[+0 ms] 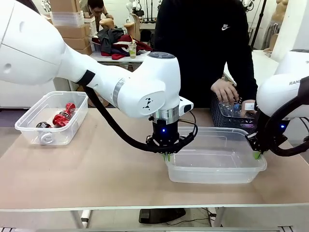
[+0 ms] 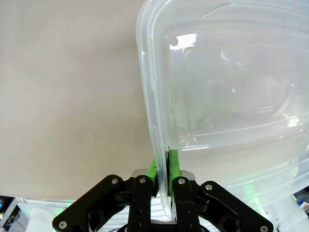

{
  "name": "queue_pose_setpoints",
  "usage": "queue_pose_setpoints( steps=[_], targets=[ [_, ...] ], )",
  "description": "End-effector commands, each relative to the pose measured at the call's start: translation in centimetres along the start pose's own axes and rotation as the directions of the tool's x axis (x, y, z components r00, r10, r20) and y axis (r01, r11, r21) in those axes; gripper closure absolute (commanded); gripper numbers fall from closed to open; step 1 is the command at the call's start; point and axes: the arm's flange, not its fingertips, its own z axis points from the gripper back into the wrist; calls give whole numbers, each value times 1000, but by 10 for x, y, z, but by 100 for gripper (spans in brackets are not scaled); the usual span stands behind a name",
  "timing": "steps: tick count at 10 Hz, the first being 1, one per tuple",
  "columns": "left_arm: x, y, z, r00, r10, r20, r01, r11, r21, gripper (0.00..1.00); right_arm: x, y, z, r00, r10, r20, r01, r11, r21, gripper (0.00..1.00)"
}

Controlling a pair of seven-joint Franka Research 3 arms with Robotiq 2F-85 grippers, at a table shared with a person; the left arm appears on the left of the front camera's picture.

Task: Sort the waste into each basket.
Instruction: Pick up the Organizing box on the right side of the table and lift it.

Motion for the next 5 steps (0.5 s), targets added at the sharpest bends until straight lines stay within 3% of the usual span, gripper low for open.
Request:
queue_pose_setpoints(
  steps=[1, 3, 4, 5],
  targets=[
    [-4, 21, 40, 999, -40, -9, 39, 999, -12, 100, -28, 12, 32, 999, 30, -43, -30, 999, 12, 100],
    [-6, 51, 93, 999, -47, -10, 47, 999, -1, 100, -29, 38, 88, 997, 57, -47, -59, 998, -38, 100],
    [-2, 68, 113, 998, -60, 4, 60, 998, 2, 100, -17, 53, 107, 1000, -1, -32, 1, 1000, 2, 100],
    [6, 86, 130, 997, -79, 12, 78, 997, 15, 100, -9, 69, 120, 999, 30, -34, -29, 999, 30, 100]
  ],
)
